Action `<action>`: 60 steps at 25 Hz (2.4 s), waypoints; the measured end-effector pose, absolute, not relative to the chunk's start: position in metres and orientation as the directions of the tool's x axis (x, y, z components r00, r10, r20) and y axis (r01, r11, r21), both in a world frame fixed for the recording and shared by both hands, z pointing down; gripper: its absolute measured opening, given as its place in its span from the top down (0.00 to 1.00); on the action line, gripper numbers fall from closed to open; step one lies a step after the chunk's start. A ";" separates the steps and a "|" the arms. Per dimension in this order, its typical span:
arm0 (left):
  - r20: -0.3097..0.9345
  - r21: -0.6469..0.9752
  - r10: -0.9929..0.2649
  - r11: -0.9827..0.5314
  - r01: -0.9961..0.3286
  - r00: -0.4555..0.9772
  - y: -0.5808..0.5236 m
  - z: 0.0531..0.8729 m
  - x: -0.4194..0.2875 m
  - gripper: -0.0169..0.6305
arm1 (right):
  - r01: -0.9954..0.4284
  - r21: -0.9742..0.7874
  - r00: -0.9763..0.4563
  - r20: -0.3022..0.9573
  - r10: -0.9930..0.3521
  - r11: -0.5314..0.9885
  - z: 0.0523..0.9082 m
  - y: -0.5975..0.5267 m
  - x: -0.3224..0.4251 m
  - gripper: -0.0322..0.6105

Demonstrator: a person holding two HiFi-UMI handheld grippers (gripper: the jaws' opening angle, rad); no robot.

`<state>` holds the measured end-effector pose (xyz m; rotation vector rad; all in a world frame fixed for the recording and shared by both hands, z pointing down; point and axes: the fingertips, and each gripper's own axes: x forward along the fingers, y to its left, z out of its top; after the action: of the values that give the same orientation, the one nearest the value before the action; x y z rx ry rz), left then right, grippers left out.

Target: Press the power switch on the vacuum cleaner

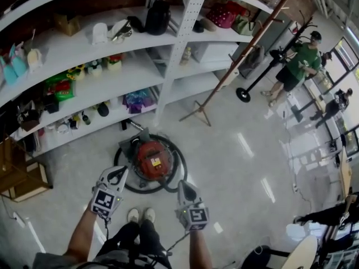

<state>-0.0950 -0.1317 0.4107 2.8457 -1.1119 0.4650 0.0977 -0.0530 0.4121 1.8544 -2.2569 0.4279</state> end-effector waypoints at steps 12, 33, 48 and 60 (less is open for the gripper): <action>0.369 -0.039 -0.636 -0.740 -0.672 0.678 -0.143 0.494 -0.084 0.96 | -0.958 -0.134 -0.286 0.376 -0.882 0.253 0.494 -0.080 0.098 0.94; 0.470 0.027 -0.612 -0.711 -0.703 0.637 -0.156 0.627 -0.072 0.96 | -0.931 -0.260 -0.349 0.435 -0.830 0.255 0.640 -0.107 0.108 0.94; 0.507 0.065 -0.592 -0.699 -0.712 0.627 -0.158 0.702 -0.070 0.96 | -0.920 -0.292 -0.375 0.465 -0.802 0.261 0.719 -0.123 0.107 0.94; 0.530 0.078 -0.588 -0.683 -0.726 0.611 -0.165 0.753 -0.072 0.96 | -0.911 -0.327 -0.389 0.475 -0.789 0.252 0.779 -0.131 0.109 0.94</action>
<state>-0.0715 -0.1646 0.7529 2.5534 -1.0695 0.6887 0.1089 -0.1313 0.7788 1.5954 -2.3074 0.8323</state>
